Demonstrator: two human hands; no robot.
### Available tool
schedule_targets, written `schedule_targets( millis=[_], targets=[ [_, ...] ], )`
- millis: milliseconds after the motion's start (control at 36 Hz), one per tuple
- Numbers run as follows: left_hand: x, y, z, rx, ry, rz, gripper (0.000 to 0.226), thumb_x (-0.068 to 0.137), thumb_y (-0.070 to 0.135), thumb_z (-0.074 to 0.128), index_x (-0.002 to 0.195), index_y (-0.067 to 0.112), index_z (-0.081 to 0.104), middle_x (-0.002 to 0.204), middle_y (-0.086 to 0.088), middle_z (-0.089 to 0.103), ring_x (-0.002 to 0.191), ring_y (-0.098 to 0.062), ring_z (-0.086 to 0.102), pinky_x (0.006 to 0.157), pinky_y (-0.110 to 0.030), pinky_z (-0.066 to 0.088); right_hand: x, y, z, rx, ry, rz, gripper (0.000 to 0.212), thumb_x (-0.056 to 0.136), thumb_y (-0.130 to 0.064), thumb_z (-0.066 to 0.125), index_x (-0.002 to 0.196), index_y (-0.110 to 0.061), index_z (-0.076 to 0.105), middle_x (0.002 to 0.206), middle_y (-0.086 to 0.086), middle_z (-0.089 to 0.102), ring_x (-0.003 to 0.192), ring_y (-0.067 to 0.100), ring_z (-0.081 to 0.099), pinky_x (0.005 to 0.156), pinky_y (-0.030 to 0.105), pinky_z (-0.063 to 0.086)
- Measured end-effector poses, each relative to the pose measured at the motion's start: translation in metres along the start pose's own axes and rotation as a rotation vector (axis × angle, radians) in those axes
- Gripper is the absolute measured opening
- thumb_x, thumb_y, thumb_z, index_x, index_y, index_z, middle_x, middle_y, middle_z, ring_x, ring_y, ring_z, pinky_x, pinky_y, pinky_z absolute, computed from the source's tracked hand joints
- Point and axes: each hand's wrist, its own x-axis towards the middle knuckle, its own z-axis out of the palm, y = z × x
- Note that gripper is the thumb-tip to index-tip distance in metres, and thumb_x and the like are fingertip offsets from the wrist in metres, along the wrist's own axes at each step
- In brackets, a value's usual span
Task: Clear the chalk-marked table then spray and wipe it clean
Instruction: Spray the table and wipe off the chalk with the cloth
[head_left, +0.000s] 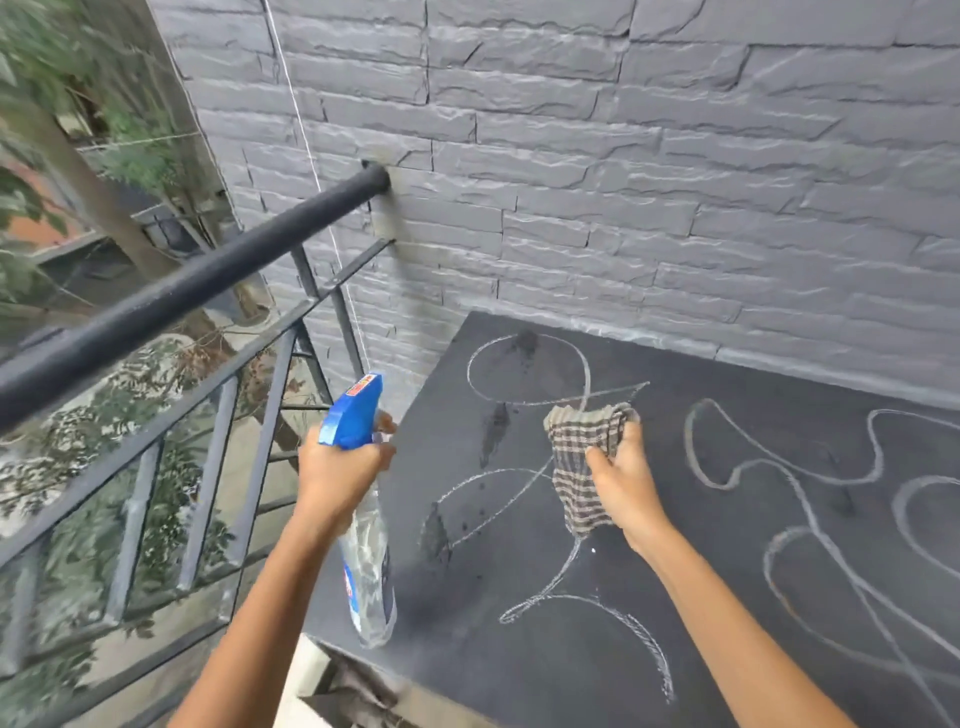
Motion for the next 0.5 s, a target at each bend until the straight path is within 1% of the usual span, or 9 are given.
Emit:
schedule_targets(
  millis=[56,111,194,250,278,306,333,417,500],
  targets=[
    [-0.005,-0.001,-0.013,0.0,0.052,0.008,0.033,0.047,0.007,0.057,0.063,0.034,0.067,0.065,0.0,0.06,0.062,-0.019,0.053,0.063,-0.033,0.047,-0.003,0.01,0.022,-0.192,-0.042,-0.044,0.047,0.094,-0.002,0.038,0.138,-0.009,0.024,0.07,0.009,0.049,0.065,0.023,0.05,0.061,0.028,0.042],
    [-0.013,0.0,-0.025,0.024,0.098,0.027,0.036,0.05,0.01,0.057,0.061,0.044,0.065,0.053,0.012,0.059,0.05,-0.006,0.05,0.056,-0.023,0.044,-0.005,0.023,0.045,-0.37,-0.082,-0.122,0.037,0.093,-0.001,0.035,0.129,-0.009,0.028,0.067,0.019,0.054,0.065,0.037,0.053,0.061,0.038,0.045],
    [-0.025,-0.004,-0.048,0.011,0.18,0.033,0.035,0.052,0.009,0.053,0.064,0.039,0.067,0.054,0.015,0.061,0.048,-0.003,0.052,0.052,-0.017,0.043,-0.012,0.043,0.088,-0.618,-0.293,-0.228,0.037,0.095,-0.002,0.036,0.131,-0.004,0.027,0.099,0.023,0.063,0.099,0.041,0.057,0.089,0.043,0.039],
    [-0.035,-0.011,-0.063,0.013,0.241,0.04,0.023,0.055,0.01,0.055,0.072,0.021,0.067,0.062,0.008,0.059,0.058,-0.014,0.051,0.057,-0.025,0.042,-0.02,0.059,0.118,-0.717,-0.471,-0.257,0.039,0.096,-0.005,0.036,0.134,-0.007,0.029,0.133,0.02,0.046,0.13,0.035,0.038,0.11,0.047,0.02],
    [-0.042,-0.014,-0.069,-0.001,0.283,0.035,0.015,0.059,0.009,0.058,0.073,0.013,0.063,0.063,0.004,0.056,0.06,-0.016,0.049,0.058,-0.027,0.04,-0.022,0.065,0.128,-0.751,-0.517,-0.275,0.04,0.096,-0.008,0.037,0.135,-0.01,0.03,0.145,0.018,0.034,0.14,0.033,0.022,0.114,0.05,0.01],
    [-0.047,-0.017,-0.076,-0.023,0.32,0.042,0.009,0.064,0.004,0.062,0.072,0.007,0.06,0.06,0.005,0.056,0.058,-0.013,0.049,0.057,-0.025,0.04,-0.02,0.072,0.14,-0.792,-0.539,-0.3,0.041,0.097,-0.014,0.039,0.137,-0.012,0.03,0.151,0.015,0.024,0.144,0.031,0.009,0.115,0.053,0.005],
    [-0.052,-0.019,-0.081,-0.032,0.343,0.061,0.016,0.07,-0.006,0.062,0.07,0.011,0.061,0.056,0.011,0.057,0.054,-0.007,0.049,0.054,-0.02,0.041,-0.017,0.077,0.15,-0.85,-0.543,-0.316,0.043,0.097,-0.021,0.04,0.138,-0.014,0.028,0.154,0.013,0.02,0.145,0.03,0.001,0.115,0.055,0.002],
    [-0.069,-0.028,-0.096,0.002,0.378,0.061,0.048,0.075,-0.017,0.056,0.066,0.029,0.067,0.055,0.018,0.061,0.054,-0.005,0.047,0.048,-0.01,0.038,-0.006,0.082,0.178,-1.006,-0.551,-0.386,0.051,0.098,-0.034,0.035,0.144,-0.017,0.022,0.156,0.007,0.014,0.145,0.032,-0.003,0.112,0.061,0.003],
    [-0.077,-0.036,-0.105,0.008,0.448,0.03,0.05,0.069,-0.014,0.058,0.065,0.035,0.068,0.057,0.019,0.062,0.055,-0.006,0.048,0.049,-0.01,0.039,-0.004,0.074,0.206,-1.035,-0.617,-0.498,0.048,0.099,-0.037,0.029,0.144,-0.024,0.022,0.159,0.0,-0.002,0.144,0.038,-0.006,0.109,0.066,0.003]
  ],
)
